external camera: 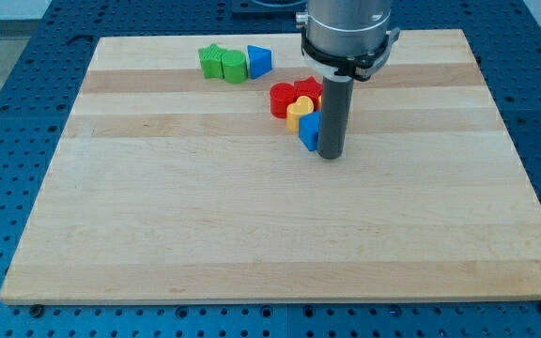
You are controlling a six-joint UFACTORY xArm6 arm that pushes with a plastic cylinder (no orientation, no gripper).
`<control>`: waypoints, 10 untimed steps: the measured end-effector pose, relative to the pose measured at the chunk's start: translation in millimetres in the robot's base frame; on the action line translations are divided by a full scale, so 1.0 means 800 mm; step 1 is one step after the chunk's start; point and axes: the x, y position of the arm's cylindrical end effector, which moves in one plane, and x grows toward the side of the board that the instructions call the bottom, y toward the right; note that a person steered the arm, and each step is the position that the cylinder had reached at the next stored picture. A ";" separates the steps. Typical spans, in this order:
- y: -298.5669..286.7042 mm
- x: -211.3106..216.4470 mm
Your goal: Move your arms towards the green star
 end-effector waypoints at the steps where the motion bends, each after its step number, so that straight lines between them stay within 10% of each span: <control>1: -0.060 0.030; 7: -0.371 -0.247; 10: -0.197 -0.289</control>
